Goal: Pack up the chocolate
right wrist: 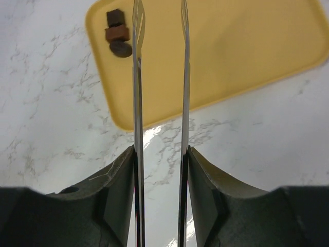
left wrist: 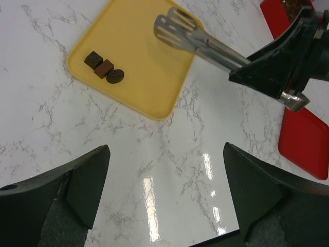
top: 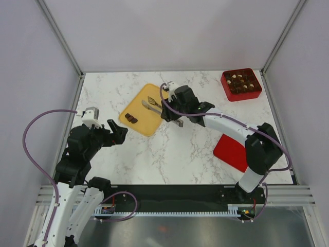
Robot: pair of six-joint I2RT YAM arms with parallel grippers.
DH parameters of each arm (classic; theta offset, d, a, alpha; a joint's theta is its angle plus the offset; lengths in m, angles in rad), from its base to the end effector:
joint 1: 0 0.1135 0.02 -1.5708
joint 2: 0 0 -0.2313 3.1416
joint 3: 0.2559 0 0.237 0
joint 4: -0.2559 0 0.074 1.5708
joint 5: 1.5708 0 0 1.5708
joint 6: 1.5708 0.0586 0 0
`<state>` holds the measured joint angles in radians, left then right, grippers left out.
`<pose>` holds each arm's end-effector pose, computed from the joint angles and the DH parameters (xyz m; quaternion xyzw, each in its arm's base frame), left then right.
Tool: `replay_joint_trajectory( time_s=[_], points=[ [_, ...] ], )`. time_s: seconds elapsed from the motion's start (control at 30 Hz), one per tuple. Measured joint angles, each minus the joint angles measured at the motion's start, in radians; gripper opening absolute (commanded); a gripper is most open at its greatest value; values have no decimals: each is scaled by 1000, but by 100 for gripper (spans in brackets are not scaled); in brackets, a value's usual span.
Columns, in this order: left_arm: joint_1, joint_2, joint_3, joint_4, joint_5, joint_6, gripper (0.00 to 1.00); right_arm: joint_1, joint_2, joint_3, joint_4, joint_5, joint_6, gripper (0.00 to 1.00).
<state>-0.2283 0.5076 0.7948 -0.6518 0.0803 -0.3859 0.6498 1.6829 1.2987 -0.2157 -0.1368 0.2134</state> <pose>0.1397 -0.0373 0.3012 -0.0421 0.8222 -0.2028 0.5302 0.3056 0.2423 0.2385 -0.2221 0.8546 0.2496 0.3975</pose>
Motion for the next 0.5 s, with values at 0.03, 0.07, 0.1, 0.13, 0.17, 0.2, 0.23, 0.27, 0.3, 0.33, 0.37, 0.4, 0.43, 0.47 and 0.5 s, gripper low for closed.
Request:
replay_joint_trajectory(
  time_s=[0.03, 0.07, 0.1, 0.13, 0.17, 0.2, 0.23, 0.27, 0.3, 0.33, 0.37, 0.4, 0.43, 0.47, 0.5],
  points=[
    [0, 0, 0, 0, 0, 0, 100, 30, 11, 0, 6, -3, -14, 51],
    [0, 0, 0, 0, 0, 0, 100, 63, 25, -1, 10, -3, -32, 52],
    [0, 0, 0, 0, 0, 0, 100, 91, 38, -1, 15, -6, -48, 52],
    [0, 0, 0, 0, 0, 0, 100, 114, 52, -1, 20, -10, -61, 53],
    [0, 0, 0, 0, 0, 0, 100, 135, 65, -1, 23, -17, -73, 53],
    [0, 0, 0, 0, 0, 0, 100, 148, 76, -1, 24, -21, -80, 53],
    [0, 0, 0, 0, 0, 0, 100, 161, 90, -1, 25, -22, -89, 53],
    [0, 0, 0, 0, 0, 0, 100, 168, 104, -1, 26, -23, -95, 53],
    [0, 0, 0, 0, 0, 0, 100, 172, 118, -1, 26, -24, -100, 53],
    [0, 0, 0, 0, 0, 0, 100, 173, 132, -1, 25, -23, -105, 53],
    [0, 0, 0, 0, 0, 0, 100, 173, 145, -1, 25, -23, -109, 53],
    [0, 0, 0, 0, 0, 0, 100, 172, 157, 0, 26, -23, -113, 54],
    [0, 0, 0, 0, 0, 0, 99, 172, 167, 0, 26, -22, -114, 54],
    [0, 0, 0, 0, 0, 0, 100, 171, 177, 0, 26, -22, -116, 54],
    [0, 0, 0, 0, 0, 0, 100, 171, 187, 1, 27, -21, -117, 55]
  ],
)
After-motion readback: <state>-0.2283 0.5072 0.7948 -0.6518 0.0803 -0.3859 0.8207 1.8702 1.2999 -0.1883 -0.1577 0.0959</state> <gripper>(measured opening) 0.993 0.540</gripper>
